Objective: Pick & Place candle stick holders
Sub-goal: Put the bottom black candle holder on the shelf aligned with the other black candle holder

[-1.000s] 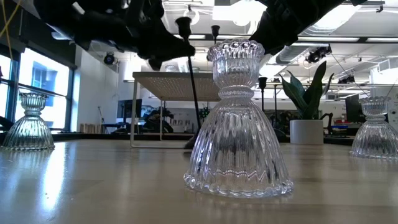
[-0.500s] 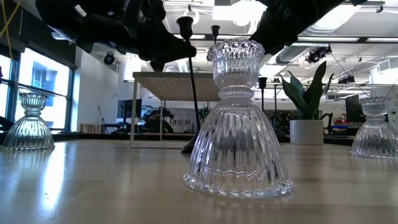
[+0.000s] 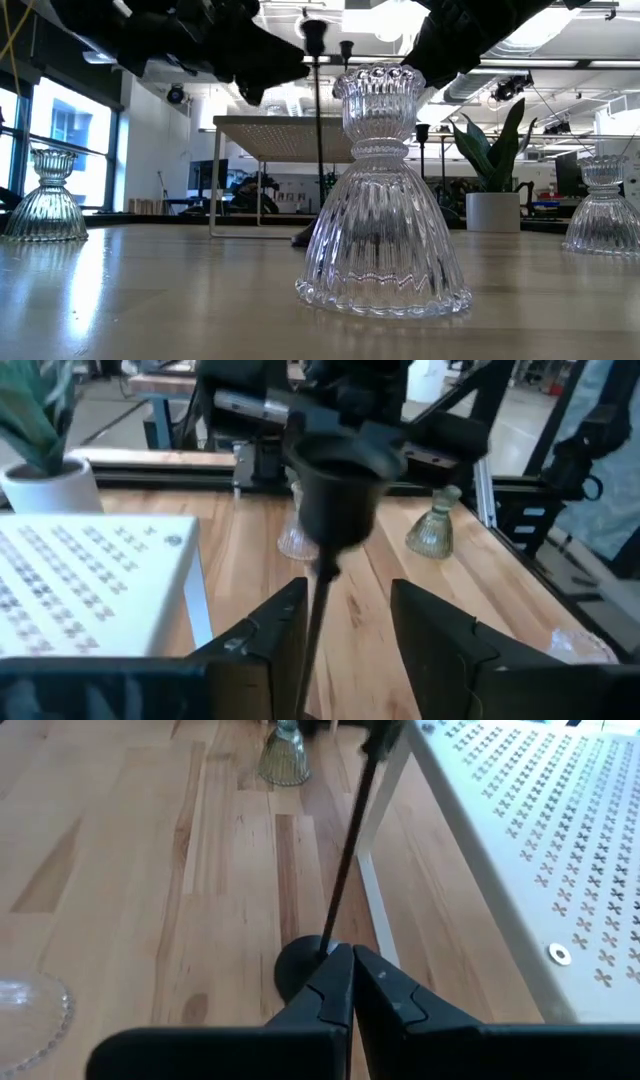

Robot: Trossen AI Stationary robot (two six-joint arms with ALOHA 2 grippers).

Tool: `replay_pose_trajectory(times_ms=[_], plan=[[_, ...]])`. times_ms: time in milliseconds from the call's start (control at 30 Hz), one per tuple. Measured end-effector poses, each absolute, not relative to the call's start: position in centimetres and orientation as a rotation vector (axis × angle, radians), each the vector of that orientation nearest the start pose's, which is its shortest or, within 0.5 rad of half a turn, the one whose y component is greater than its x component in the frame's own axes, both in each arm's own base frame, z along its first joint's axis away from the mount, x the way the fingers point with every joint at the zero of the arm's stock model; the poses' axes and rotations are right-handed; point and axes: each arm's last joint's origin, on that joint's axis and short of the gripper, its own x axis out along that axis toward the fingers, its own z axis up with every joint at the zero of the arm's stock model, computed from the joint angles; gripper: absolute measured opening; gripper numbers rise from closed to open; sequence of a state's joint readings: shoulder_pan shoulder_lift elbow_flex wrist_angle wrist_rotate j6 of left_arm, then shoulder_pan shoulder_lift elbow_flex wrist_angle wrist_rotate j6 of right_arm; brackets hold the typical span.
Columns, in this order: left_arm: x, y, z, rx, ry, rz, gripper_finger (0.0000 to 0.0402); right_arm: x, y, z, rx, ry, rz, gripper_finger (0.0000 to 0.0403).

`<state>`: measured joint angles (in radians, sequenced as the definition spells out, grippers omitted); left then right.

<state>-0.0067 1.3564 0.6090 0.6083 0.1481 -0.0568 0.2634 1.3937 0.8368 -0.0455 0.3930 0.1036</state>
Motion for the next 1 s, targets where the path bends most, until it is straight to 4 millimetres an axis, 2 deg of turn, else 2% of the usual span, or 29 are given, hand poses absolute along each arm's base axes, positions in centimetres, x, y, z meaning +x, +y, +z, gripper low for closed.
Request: replay_pose_trajectory(times_ms=[167, 300, 467, 600, 767, 1000], plan=[[25.4, -0.6, 24.8, 0.012, 0.177, -0.154, 0.0136, 27.8, 6.6, 23.6, -0.105, 0.562, -0.171, 0.0001], [22.7, -0.4, 26.0, 0.046, 0.195, -0.104, 0.0091, 28.1, 6.6, 23.2, -0.045, 0.568, -0.172, 0.0001], [19.2, -0.3, 25.5, 0.095, 0.085, -0.076, 0.0012, 29.7, 7.4, 21.9, 0.039, 0.509, -0.169, 0.0001], [17.2, 0.0, 24.8, 0.121, 0.030, 0.022, 0.0017, 30.6, 7.6, 21.5, 0.127, 0.446, -0.232, 0.0009], [16.0, 0.2, 24.7, 0.176, -0.003, 0.086, 0.0021, 30.5, 7.5, 21.3, 0.172, 0.434, -0.296, 0.0055], [16.2, 0.2, 24.3, 0.180, 0.024, 0.102, 0.0021, 31.3, 6.6, 21.6, 0.166, 0.368, -0.339, 0.0156]])
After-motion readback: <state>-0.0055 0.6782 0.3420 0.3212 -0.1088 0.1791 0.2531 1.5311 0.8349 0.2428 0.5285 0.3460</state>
